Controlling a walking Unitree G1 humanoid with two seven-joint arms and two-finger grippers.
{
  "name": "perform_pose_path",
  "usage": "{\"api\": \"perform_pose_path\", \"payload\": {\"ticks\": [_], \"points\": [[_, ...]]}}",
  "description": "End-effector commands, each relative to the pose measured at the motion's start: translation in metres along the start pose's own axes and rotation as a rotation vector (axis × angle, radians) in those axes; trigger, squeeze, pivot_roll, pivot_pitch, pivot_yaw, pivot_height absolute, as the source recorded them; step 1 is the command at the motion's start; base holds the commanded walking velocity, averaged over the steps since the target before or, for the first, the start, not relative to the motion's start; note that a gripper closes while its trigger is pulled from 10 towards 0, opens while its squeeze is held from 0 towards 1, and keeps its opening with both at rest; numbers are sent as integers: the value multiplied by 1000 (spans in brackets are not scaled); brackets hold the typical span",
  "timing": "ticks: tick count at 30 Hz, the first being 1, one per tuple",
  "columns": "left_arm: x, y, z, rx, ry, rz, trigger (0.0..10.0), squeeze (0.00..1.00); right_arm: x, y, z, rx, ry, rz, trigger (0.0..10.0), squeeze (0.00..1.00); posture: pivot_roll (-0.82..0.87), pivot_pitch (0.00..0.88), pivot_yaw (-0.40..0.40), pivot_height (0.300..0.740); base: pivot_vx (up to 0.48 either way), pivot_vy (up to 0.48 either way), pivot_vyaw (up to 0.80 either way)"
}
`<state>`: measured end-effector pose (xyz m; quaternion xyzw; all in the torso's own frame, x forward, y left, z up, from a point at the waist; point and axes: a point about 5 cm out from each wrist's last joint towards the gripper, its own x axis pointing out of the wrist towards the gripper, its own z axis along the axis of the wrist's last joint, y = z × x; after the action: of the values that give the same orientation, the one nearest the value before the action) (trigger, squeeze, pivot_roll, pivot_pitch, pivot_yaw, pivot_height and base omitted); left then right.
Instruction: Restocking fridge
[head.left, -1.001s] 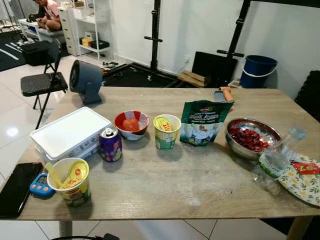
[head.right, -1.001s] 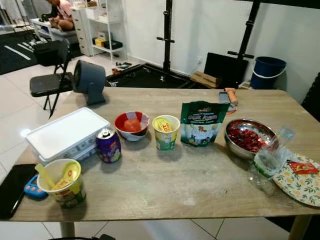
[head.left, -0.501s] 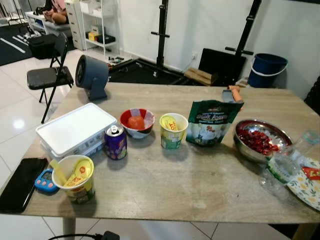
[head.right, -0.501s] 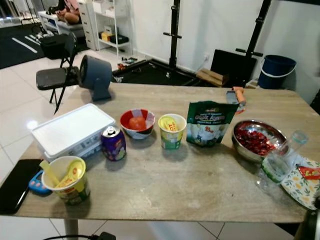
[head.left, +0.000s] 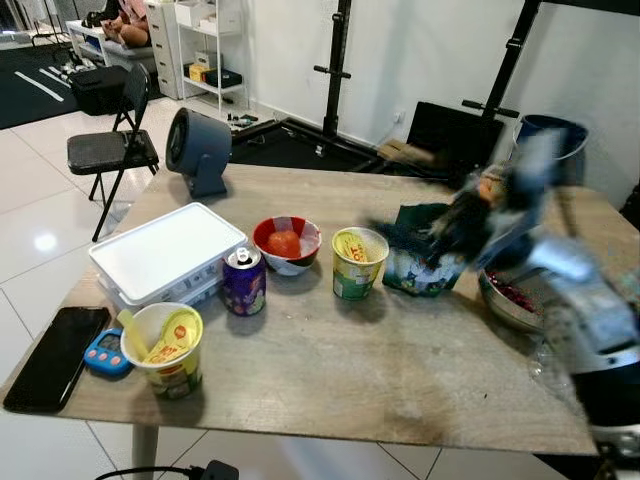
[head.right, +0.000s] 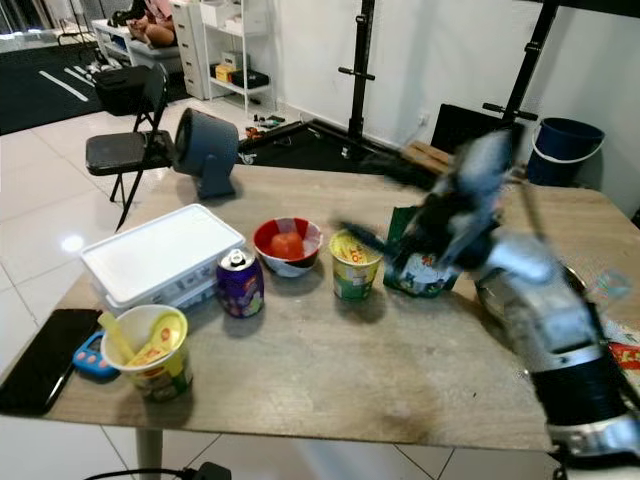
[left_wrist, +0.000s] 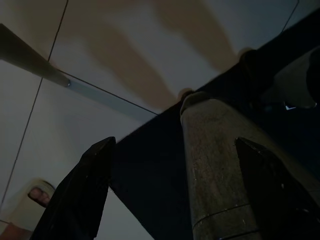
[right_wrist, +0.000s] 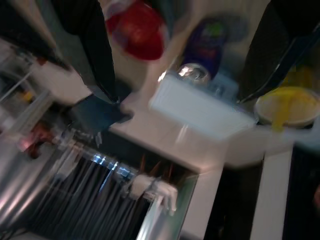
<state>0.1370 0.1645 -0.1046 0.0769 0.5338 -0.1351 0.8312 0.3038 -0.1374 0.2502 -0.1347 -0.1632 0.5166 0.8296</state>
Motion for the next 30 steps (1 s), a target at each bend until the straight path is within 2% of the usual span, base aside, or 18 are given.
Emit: {"api": "perform_pose_path", "payload": {"ticks": [1,2,5,6,7,8,11,15,21,30], "points": [[0,-6,-9,-8,30,-10,10000,0,11,16,-37,-5,203,44,10000,1000,-64,0,-57,740,0,0,0],[0,-6,-10,-10,31,-10,10000,0,16,22,-50,-15,272,49,10000,1000,-60,0,-58,740,0,0,0],[0,-6,-10,-11,31,-10,10000,0,18,25,-56,-22,304,49,10000,1000,-60,0,-58,740,0,0,0],[0,-6,-10,-15,30,-9,10000,0,24,30,-64,-11,351,56,10000,745,-54,0,-60,740,0,0,0],[0,-6,-10,-17,30,-9,10000,0,28,33,-69,-7,383,64,10000,290,-51,0,-61,740,0,0,0],[0,-6,-10,-20,29,-7,10000,0,32,35,-75,-12,423,66,10000,0,-49,0,-62,740,0,0,0],[0,-6,-10,-24,30,-5,10000,0,38,30,-84,-52,495,29,10000,0,-46,0,-64,740,0,0,0],[-1,-5,-11,-28,31,-2,10000,0,43,22,-84,-64,505,-4,10000,0,-36,0,-71,740,0,0,0],[-1,-7,-13,-36,32,-2,10000,0,41,-3,-91,-127,639,-109,10000,0,-29,0,-82,740,0,0,0],[0,-9,-12,-55,27,-3,10000,0,40,-20,-83,-154,676,-116,10000,0,-20,0,-96,740,0,0,0]]}}
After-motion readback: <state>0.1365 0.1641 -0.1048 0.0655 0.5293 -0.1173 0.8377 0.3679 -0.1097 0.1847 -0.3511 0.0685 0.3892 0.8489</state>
